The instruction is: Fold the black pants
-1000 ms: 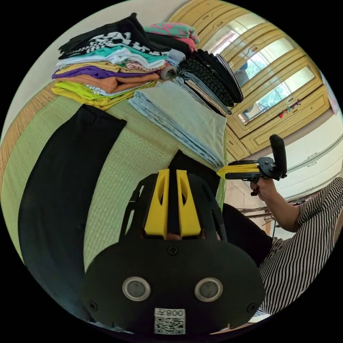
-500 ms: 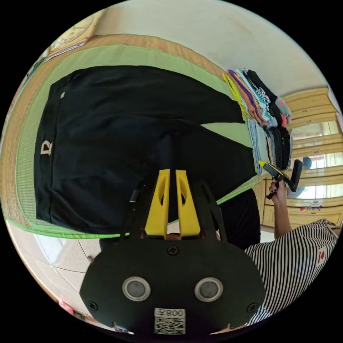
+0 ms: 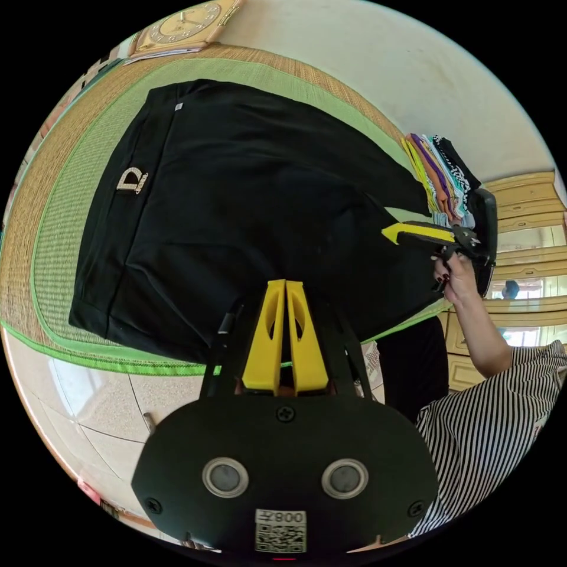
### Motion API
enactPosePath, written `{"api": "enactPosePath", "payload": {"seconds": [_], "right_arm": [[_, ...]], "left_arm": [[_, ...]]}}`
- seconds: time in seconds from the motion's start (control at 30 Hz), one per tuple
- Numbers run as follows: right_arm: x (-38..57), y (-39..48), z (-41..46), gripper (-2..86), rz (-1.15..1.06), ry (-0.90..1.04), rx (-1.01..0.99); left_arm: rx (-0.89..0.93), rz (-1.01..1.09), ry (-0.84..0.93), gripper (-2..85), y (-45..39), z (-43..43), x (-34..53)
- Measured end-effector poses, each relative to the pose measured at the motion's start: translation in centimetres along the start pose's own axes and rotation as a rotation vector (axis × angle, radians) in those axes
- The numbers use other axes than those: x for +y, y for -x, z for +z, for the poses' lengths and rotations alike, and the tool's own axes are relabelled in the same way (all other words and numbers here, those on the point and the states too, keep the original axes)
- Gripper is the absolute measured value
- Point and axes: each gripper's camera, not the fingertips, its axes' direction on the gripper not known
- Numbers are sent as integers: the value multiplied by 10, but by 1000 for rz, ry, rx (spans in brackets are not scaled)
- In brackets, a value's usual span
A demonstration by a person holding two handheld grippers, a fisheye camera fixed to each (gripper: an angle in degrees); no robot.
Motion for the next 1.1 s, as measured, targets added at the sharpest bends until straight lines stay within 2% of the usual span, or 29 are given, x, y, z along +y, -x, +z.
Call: {"api": "enactPosePath", "payload": {"seconds": [0.2,0.3,0.43,0.53,0.7,0.97,1.1], "right_arm": [[-10,25,-7,1,-29,-10,-99],[-28,30,-25,1,-34,-34,-129],[-64,31,-64,1,-48,-135,-60],[-107,26,-78,0,-66,-155,19],[-171,22,-58,-1,-89,-25,124],[-210,19,-90,0,-27,-61,95],[-210,44,-115,0,-70,-107,93]], "left_arm": [[46,123,-86,2,36,-18,-2],[91,185,-63,2,48,-5,-21],[82,219,20,1,71,20,-34],[97,225,-7,1,94,18,-27],[77,253,-19,1,123,12,-20],[114,260,-27,1,171,-1,-23],[161,211,-156,1,203,-32,-21]]}}
